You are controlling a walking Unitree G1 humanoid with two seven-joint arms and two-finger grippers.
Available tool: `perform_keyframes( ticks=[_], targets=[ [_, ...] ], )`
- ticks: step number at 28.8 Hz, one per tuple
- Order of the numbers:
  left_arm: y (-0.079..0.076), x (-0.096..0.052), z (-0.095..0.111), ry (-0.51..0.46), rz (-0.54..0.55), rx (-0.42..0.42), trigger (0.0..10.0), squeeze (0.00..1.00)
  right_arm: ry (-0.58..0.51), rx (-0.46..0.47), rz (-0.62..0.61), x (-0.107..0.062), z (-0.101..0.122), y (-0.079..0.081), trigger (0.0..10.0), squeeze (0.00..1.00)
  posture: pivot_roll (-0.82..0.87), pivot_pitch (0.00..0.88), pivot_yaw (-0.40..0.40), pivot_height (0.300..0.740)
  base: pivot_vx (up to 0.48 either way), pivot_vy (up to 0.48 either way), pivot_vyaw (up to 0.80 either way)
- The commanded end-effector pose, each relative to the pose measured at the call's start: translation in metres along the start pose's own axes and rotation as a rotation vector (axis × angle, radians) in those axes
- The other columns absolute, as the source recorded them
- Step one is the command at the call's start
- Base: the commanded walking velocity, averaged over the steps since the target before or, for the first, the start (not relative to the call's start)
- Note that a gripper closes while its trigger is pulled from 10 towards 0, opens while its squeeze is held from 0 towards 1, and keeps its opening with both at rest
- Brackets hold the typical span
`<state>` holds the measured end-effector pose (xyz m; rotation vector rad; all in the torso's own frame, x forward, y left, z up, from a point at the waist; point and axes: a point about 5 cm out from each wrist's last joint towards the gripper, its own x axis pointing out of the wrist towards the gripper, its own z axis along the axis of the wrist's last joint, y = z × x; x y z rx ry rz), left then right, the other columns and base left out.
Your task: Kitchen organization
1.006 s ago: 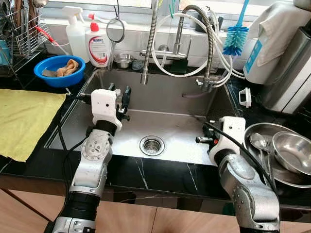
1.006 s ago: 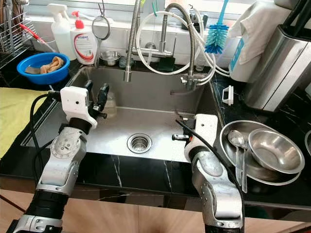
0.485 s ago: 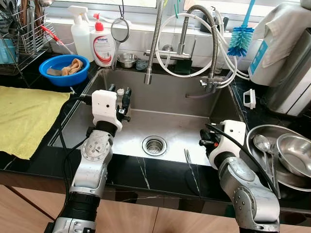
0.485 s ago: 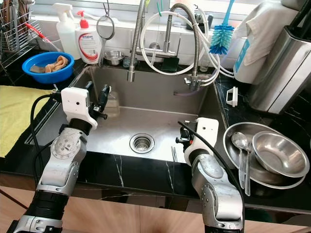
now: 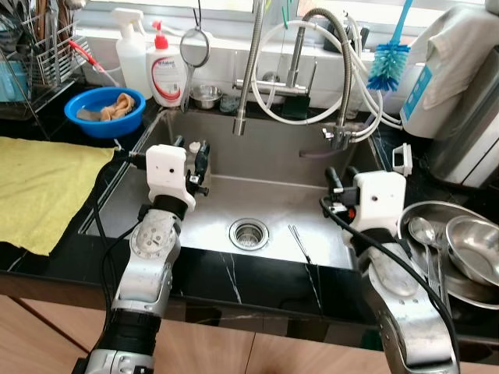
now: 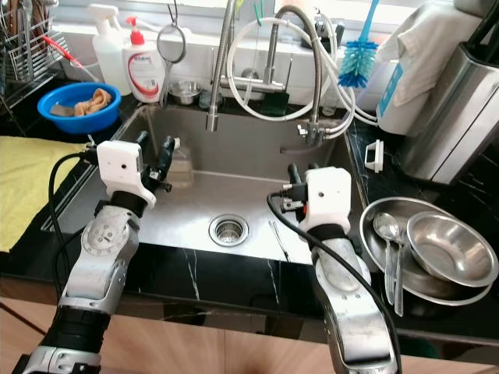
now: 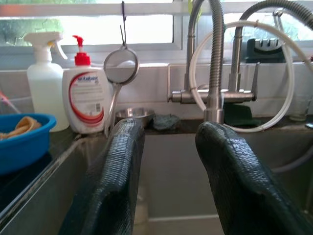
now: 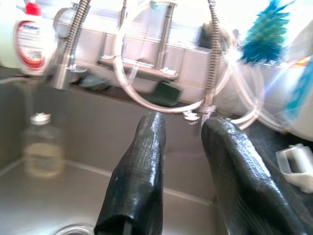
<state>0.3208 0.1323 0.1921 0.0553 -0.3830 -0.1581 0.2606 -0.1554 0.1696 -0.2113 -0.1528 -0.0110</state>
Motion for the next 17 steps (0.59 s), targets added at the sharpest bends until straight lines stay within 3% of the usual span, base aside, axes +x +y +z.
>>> perform_keyframes(
  ticks=[1,5,9,15,17],
  targets=[
    [0.001,-0.004,-0.003,0.012,0.008,-0.004,10.0,0.00,-0.024,-0.020,-0.079,-0.004,-0.002,-0.014,10.0,0.00,0.02,0.000,-0.070,0.740,0.000,0.000,0.00],
    [0.003,-0.007,-0.002,0.005,0.010,-0.010,10.0,0.00,-0.070,-0.013,-0.094,-0.005,0.005,-0.019,10.0,0.00,0.01,0.000,-0.069,0.740,0.000,0.322,0.00],
    [0.001,-0.004,-0.001,-0.006,0.012,-0.016,10.0,0.00,-0.116,-0.003,-0.064,0.001,0.014,-0.010,10.0,0.00,0.01,0.000,-0.073,0.740,0.000,0.385,0.00],
    [-0.003,-0.003,0.001,-0.018,-0.002,-0.018,10.0,0.00,-0.140,0.026,-0.028,0.003,0.021,0.000,10.0,0.00,0.02,0.000,-0.072,0.740,0.000,0.394,-0.75],
    [-0.004,-0.004,0.001,-0.020,-0.007,-0.008,10.0,0.00,-0.155,0.031,-0.025,0.003,0.022,0.001,10.0,0.00,0.02,0.000,-0.072,0.740,0.000,0.000,0.00]
  ],
)
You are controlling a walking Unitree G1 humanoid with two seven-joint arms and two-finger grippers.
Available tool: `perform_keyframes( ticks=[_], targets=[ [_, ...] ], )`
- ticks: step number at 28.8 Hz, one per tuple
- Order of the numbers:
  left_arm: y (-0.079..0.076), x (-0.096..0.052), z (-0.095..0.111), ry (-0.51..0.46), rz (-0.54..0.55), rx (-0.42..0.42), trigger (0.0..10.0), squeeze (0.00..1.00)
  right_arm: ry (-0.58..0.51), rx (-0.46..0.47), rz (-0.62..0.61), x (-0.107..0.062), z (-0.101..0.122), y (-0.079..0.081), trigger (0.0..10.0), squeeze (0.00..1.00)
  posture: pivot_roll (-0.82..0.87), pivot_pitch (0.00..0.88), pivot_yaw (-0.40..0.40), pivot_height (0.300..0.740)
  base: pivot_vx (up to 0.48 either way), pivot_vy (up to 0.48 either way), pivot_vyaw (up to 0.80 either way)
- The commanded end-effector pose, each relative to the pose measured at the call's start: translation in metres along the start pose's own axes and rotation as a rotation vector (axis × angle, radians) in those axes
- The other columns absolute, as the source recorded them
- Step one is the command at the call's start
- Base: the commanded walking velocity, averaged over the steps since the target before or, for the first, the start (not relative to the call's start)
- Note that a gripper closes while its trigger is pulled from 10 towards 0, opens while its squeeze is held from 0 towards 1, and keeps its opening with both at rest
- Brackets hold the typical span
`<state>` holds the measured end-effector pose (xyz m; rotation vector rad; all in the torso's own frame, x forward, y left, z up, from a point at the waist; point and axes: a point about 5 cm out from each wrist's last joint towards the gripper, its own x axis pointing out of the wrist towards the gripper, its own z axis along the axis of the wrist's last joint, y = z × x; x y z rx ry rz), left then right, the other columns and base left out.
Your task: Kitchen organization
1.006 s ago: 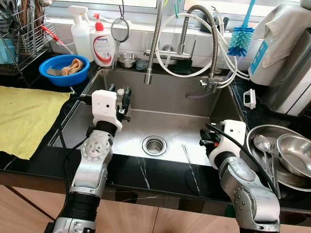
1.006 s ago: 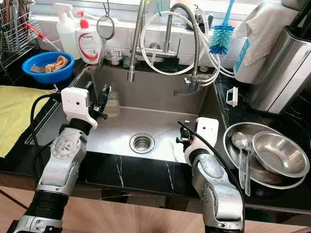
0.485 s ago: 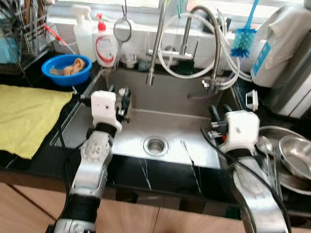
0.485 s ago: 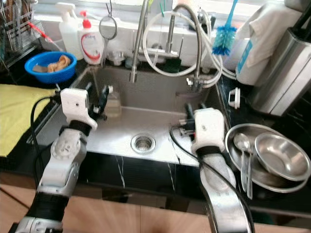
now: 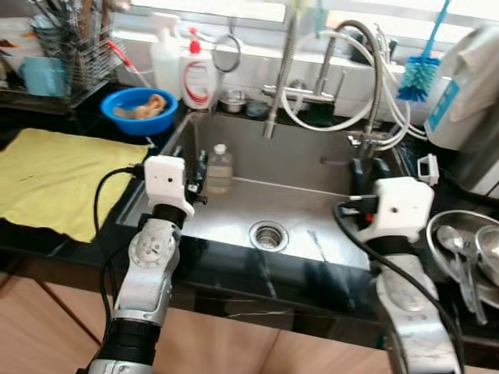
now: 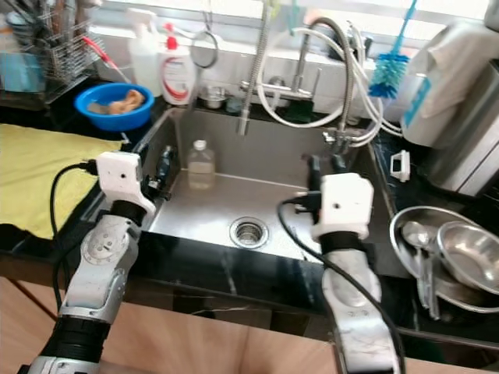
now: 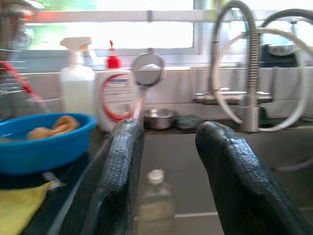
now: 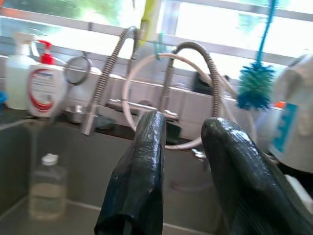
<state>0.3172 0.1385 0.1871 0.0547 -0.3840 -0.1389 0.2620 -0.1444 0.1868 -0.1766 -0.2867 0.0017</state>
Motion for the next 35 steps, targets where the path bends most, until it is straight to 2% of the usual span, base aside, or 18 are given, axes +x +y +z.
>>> perform_keyframes(
  ticks=[1,14,21,24,35],
  targets=[
    [-0.009,0.002,0.004,-0.022,-0.026,-0.011,10.0,0.00,-0.023,-0.005,-0.019,-0.001,0.004,-0.005,10.0,0.00,0.02,0.000,-0.072,0.740,0.000,0.000,0.00],
    [-0.011,0.004,0.008,-0.039,-0.038,-0.025,10.0,0.00,-0.020,0.030,-0.032,0.000,0.004,-0.004,10.0,0.00,0.02,0.000,-0.068,0.740,0.000,0.000,0.00],
    [-0.011,0.005,0.009,-0.042,-0.038,-0.027,10.0,0.00,-0.013,0.029,-0.028,0.000,0.003,-0.003,10.0,0.00,0.02,0.000,-0.071,0.740,0.000,0.404,-0.57],
    [-0.011,0.004,0.010,-0.050,-0.036,-0.023,10.0,0.00,-0.022,0.022,-0.023,0.001,0.004,-0.002,10.0,0.00,0.02,0.000,-0.072,0.740,0.000,0.407,0.00],
    [-0.006,0.008,0.017,-0.073,-0.030,0.006,10.0,0.00,-0.023,0.039,-0.033,0.002,0.004,0.000,10.0,0.00,0.02,0.000,-0.062,0.740,0.000,0.000,0.00]
  ],
)
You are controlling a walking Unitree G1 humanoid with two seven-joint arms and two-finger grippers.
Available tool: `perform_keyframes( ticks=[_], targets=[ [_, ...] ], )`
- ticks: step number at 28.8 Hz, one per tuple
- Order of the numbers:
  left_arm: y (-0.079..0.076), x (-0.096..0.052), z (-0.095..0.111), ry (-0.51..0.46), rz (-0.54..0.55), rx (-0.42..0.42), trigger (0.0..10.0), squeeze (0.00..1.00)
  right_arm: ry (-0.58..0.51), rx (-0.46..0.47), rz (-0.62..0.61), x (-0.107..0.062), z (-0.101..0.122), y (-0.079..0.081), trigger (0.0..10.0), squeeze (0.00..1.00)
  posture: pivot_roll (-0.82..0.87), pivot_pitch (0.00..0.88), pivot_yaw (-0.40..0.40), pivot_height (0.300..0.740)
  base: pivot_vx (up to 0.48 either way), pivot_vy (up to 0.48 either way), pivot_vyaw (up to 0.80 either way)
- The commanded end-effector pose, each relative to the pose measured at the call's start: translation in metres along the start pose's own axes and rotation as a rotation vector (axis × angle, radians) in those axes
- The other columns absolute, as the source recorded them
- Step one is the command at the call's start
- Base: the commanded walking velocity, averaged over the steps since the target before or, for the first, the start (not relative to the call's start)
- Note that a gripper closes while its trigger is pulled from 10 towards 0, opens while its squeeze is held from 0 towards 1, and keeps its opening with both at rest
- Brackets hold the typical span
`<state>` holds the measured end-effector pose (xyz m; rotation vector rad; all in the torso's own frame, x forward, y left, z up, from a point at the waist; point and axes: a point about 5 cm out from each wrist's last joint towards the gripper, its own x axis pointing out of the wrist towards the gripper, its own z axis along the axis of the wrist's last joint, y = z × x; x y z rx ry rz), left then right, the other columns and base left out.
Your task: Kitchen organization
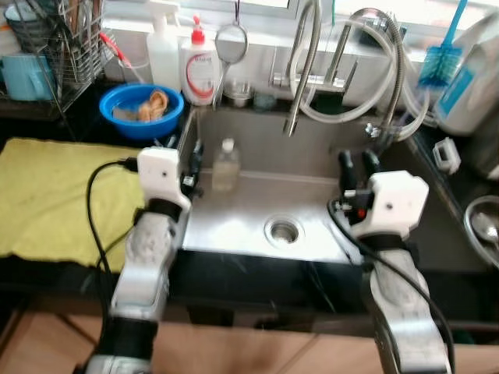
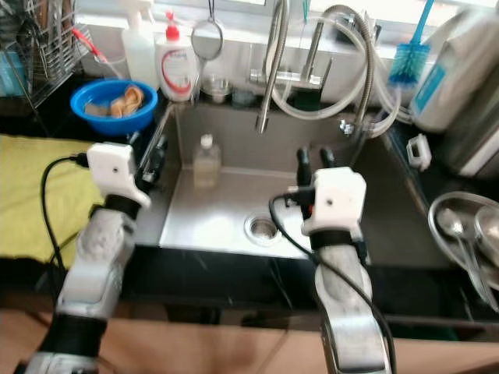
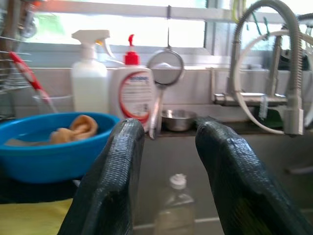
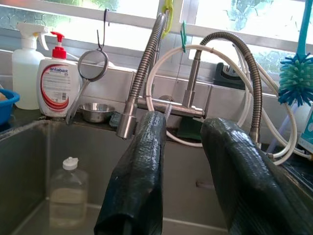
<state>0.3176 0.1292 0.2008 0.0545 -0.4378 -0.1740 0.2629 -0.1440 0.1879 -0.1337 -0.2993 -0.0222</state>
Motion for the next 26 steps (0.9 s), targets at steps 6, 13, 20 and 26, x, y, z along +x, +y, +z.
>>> perform_keyframes(
  ticks=[6,13,20,26],
  targets=[
    [0.0010,0.0021,0.0058,-0.020,-0.006,0.033,10.0,0.00,0.015,-0.002,-0.015,-0.0004,0.0005,-0.0008,10.0,0.00,0.02,0.000,-0.056,0.740,0.000,0.000,-0.07],
    [-0.0016,0.0007,0.0060,-0.024,-0.024,0.047,10.0,0.00,0.000,0.000,-0.023,-0.0024,0.0009,-0.0021,10.0,0.00,0.02,0.000,-0.052,0.740,0.000,-0.040,-0.19],
    [-0.0042,0.0003,0.0082,-0.044,-0.040,0.051,10.0,0.00,-0.009,0.006,-0.026,-0.0008,0.0024,-0.0016,10.0,0.00,0.02,0.000,-0.050,0.740,-0.078,0.000,0.00],
    [-0.0048,-0.0005,0.0071,-0.039,-0.041,0.051,10.0,0.00,-0.008,0.008,-0.027,-0.0009,0.0018,-0.0018,10.0,0.00,0.02,0.000,-0.051,0.740,0.000,0.000,0.00]
  ],
)
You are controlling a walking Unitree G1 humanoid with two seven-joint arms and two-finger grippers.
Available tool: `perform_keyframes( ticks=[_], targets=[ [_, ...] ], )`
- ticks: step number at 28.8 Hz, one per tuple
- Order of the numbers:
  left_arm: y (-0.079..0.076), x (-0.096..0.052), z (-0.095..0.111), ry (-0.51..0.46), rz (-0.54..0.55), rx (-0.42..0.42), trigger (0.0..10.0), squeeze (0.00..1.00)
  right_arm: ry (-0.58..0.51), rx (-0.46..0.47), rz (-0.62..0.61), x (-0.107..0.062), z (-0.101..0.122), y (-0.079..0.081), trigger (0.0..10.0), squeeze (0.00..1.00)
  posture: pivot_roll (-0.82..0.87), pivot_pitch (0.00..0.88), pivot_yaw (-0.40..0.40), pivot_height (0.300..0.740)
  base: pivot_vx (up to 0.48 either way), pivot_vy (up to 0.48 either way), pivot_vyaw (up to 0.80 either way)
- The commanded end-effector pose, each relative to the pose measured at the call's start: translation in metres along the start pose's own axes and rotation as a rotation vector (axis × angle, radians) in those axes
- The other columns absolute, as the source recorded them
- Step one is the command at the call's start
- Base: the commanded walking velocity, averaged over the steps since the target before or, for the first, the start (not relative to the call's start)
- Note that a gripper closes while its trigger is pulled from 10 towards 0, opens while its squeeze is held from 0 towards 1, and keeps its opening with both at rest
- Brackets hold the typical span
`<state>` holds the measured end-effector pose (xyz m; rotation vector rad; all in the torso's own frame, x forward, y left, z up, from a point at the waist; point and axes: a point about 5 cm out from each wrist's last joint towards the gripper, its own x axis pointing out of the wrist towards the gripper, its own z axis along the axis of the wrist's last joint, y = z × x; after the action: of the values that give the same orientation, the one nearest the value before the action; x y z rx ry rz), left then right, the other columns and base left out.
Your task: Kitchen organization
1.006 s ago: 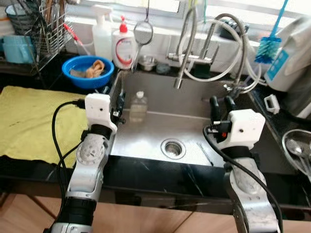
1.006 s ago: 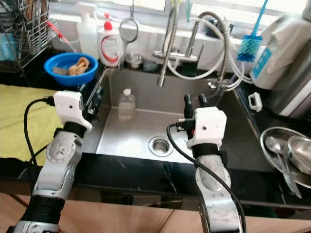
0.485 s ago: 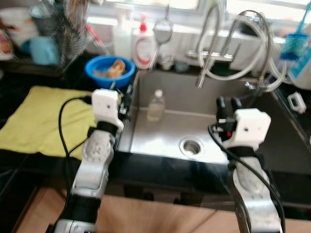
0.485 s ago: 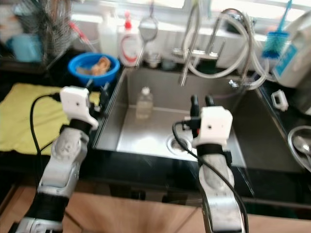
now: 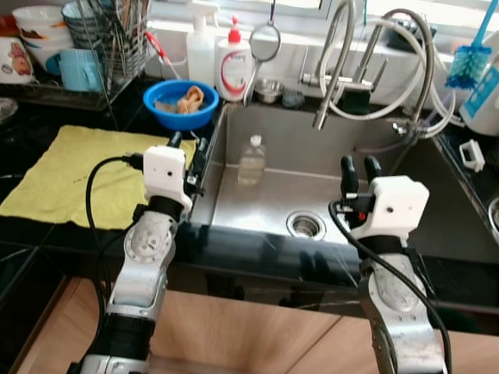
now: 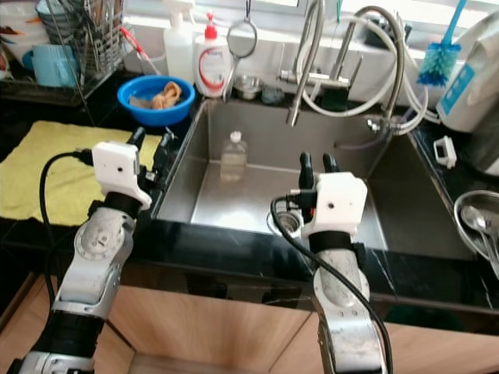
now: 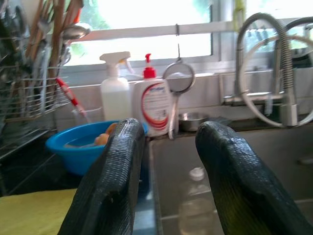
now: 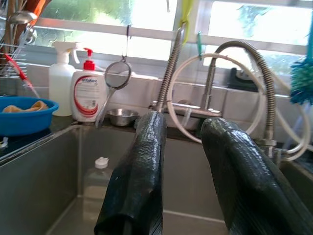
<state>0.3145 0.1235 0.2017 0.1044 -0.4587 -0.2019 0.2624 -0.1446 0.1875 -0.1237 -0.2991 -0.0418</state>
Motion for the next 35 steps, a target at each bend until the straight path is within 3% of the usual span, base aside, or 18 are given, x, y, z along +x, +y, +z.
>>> perform_keyframes(
  ticks=[1,5,13,21,29,33,35],
  targets=[
    [0.001,0.001,0.005,-0.020,-0.003,0.002,10.0,0.00,-0.009,0.001,-0.007,0.000,0.002,-0.001,10.0,0.00,0.02,0.000,-0.051,0.740,0.000,0.000,0.00],
    [0.000,0.001,0.004,-0.026,-0.007,0.010,10.0,0.00,-0.005,0.014,-0.009,0.001,0.001,-0.002,10.0,0.00,0.02,0.000,-0.052,0.740,-0.480,0.000,0.00],
    [-0.001,0.002,0.004,-0.021,-0.008,0.009,10.0,0.00,0.014,0.021,-0.018,0.003,-0.001,-0.004,10.0,0.00,0.02,0.000,-0.056,0.740,0.000,0.000,0.00],
    [0.001,0.001,0.003,-0.014,0.004,0.002,10.0,0.00,0.021,0.006,-0.022,0.003,-0.002,-0.007,10.0,0.00,0.02,0.000,-0.057,0.740,0.000,0.000,-0.45],
    [0.000,0.000,0.003,-0.014,-0.003,0.007,10.0,0.00,0.021,-0.001,-0.025,0.003,-0.002,-0.007,10.0,0.00,0.02,0.000,-0.055,0.740,-0.240,0.000,0.00],
    [0.000,0.000,0.003,-0.013,-0.004,0.003,10.0,0.00,0.034,-0.013,-0.035,0.002,-0.004,-0.008,10.0,0.00,0.02,0.000,-0.054,0.740,0.000,0.000,0.00],
    [0.000,0.000,0.002,-0.010,-0.008,0.003,10.0,0.00,0.105,-0.074,-0.093,-0.002,-0.013,-0.015,10.0,0.00,0.02,0.000,-0.053,0.740,0.000,0.000,0.00]
  ],
)
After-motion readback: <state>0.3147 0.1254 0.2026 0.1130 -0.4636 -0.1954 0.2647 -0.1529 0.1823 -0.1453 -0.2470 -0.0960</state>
